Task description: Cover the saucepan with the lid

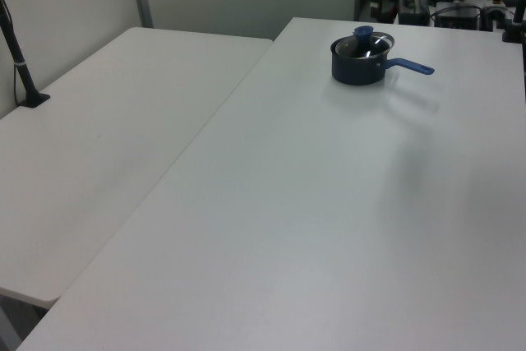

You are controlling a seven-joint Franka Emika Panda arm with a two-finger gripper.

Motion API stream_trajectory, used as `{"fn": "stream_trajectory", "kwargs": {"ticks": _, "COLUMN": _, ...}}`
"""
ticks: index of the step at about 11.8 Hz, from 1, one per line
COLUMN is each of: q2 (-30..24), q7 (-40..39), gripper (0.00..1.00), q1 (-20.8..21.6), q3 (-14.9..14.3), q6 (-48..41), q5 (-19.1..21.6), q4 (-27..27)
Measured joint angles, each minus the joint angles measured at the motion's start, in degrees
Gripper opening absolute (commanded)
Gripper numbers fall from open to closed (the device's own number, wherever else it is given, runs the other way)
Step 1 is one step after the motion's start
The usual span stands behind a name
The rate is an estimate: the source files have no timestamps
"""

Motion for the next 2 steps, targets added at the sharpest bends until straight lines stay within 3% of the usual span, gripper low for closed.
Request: {"fn": "stream_trajectory", "kwargs": {"ticks": 2, "q2": 0.0, "q7": -4.2, "gripper": 1.00, "q1": 0.2, "q3": -0.1, "q6": 0.0, "q5": 0.0, "q4": 0.0}}
